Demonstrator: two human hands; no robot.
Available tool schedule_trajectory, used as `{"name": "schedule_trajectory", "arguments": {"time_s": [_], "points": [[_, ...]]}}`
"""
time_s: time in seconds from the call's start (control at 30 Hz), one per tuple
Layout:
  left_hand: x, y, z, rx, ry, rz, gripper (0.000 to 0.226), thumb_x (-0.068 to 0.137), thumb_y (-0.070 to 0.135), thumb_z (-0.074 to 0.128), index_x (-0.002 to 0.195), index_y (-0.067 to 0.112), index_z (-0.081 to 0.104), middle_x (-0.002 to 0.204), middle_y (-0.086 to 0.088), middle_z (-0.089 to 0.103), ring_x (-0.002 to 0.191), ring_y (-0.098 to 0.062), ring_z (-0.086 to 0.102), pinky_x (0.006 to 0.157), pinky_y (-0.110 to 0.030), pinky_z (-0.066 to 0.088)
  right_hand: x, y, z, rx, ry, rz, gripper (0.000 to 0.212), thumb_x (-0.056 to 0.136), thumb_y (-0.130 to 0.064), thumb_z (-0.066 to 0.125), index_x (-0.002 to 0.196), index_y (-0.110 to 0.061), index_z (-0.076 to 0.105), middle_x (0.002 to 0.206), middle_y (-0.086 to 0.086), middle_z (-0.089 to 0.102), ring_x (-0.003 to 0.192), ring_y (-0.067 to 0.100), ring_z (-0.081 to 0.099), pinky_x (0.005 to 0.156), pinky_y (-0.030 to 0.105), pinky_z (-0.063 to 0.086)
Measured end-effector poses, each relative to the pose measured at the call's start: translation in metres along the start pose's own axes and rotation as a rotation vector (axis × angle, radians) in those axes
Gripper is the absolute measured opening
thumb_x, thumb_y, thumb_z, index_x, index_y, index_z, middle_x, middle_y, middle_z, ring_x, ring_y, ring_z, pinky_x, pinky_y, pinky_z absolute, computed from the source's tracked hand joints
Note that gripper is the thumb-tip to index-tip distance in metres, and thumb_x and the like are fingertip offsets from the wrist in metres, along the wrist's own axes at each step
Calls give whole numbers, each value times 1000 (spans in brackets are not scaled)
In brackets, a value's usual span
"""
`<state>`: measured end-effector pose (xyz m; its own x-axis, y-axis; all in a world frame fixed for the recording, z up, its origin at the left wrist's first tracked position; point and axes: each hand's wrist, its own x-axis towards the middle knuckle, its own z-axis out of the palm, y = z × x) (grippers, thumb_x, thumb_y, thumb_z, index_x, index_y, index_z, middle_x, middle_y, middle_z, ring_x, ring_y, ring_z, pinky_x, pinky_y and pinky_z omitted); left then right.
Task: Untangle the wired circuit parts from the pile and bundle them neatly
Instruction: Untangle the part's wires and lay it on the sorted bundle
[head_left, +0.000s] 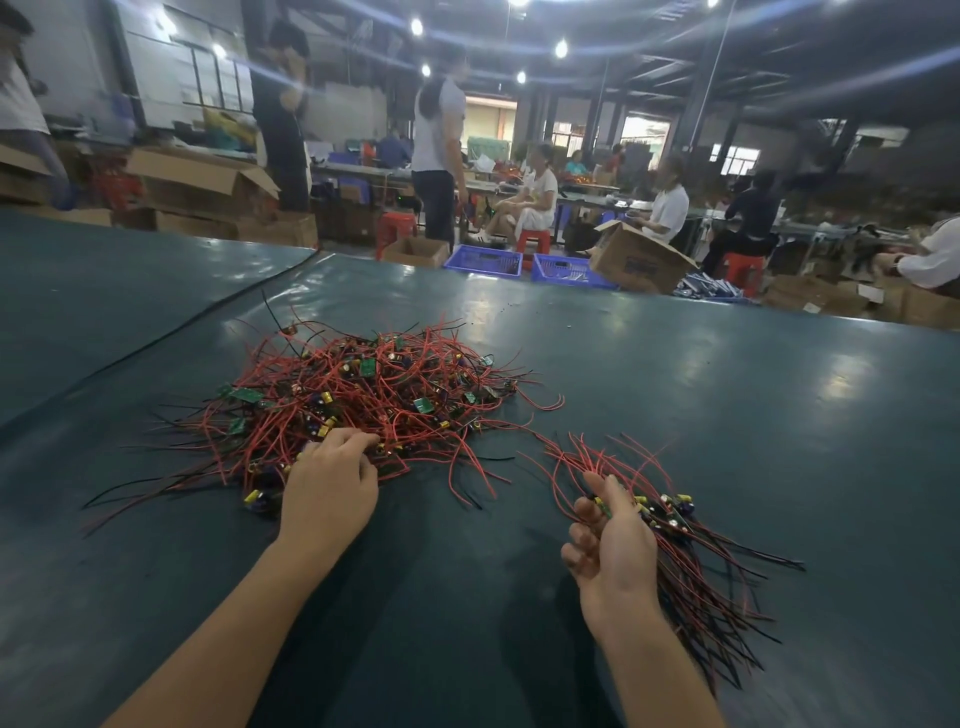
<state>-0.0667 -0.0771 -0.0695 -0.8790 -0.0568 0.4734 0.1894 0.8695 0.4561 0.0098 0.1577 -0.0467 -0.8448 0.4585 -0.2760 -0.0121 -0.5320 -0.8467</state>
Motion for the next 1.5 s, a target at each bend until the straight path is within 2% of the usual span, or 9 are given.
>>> {"name": "schedule_trajectory", "arguments": {"time_s": [0.23, 0.4, 0.53, 0.8, 0.97, 1.13, 1.3, 1.4, 1.5], "points": [[4, -5, -1, -238, -39, -183, 46, 87, 15, 69, 130, 17, 54, 125, -9, 42, 91, -19, 54, 88, -35, 49, -1, 0, 1, -10, -16, -13, 19, 100, -30, 53, 96, -17, 67, 57, -6, 53, 39, 5, 38, 34, 18, 27], [8, -5, -4, -299, -28, -222, 37, 84, 10, 69, 119, 17, 58, 95, 1, 62, 83, -15, 56, 79, -30, 46, -2, 0, 2, -20, -16, -15, 19, 100, -30, 53, 94, -18, 67, 57, -7, 54, 39, 5, 37, 35, 18, 26], [4, -3, -4, -282, 24, -174, 30, 86, 11, 69, 115, 18, 61, 83, 8, 63, 63, -6, 53, 71, -31, 48, -3, -1, 3, -17, -14, -12, 19, 100, -30, 54, 93, -18, 67, 54, -7, 54, 38, 4, 38, 34, 17, 26], [-1, 13, -4, -306, 196, 119, 18, 89, 6, 65, 107, 7, 68, 93, -3, 67, 81, -13, 61, 75, -30, 53, -2, 0, 2, -21, -15, -19, 20, 100, -30, 53, 93, -17, 67, 55, -7, 54, 38, 4, 37, 35, 17, 26], [-8, 31, -7, -363, 272, 373, 16, 89, 4, 65, 104, 3, 68, 96, -3, 64, 86, -10, 60, 79, -11, 47, -3, 0, 3, -60, -45, -37, 20, 100, -30, 53, 94, -17, 68, 59, -6, 54, 40, 4, 38, 35, 17, 26], [-22, 55, -4, -480, 272, 600, 15, 92, 6, 62, 104, 2, 69, 99, -3, 62, 92, -9, 60, 79, -21, 52, -15, 6, 12, -312, -229, -62, 30, 97, -39, 56, 92, -16, 74, 63, -4, 64, 46, 7, 49, 43, 20, 34], [-38, 72, 2, -553, 136, 787, 17, 92, 10, 59, 109, 10, 64, 105, -2, 59, 94, -14, 61, 82, -25, 53, -29, 10, 19, -410, -365, -76, 33, 93, -44, 58, 74, -24, 77, 71, 0, 71, 55, 11, 61, 49, 24, 44], [-42, 77, 2, -613, 133, 740, 14, 90, 12, 64, 104, 10, 65, 100, 0, 61, 91, -11, 62, 78, -27, 54, -27, 8, 17, -357, -342, -109, 23, 90, -34, 64, 74, -23, 76, 71, 4, 70, 60, 15, 62, 52, 29, 46], [-45, 84, 0, -778, 76, 468, 17, 86, 26, 69, 94, 12, 63, 89, 7, 64, 81, -9, 64, 70, -31, 55, -24, 8, 15, -311, -305, -144, 12, 89, -24, 68, 81, -17, 74, 74, 5, 72, 63, 21, 61, 59, 34, 46]]}}
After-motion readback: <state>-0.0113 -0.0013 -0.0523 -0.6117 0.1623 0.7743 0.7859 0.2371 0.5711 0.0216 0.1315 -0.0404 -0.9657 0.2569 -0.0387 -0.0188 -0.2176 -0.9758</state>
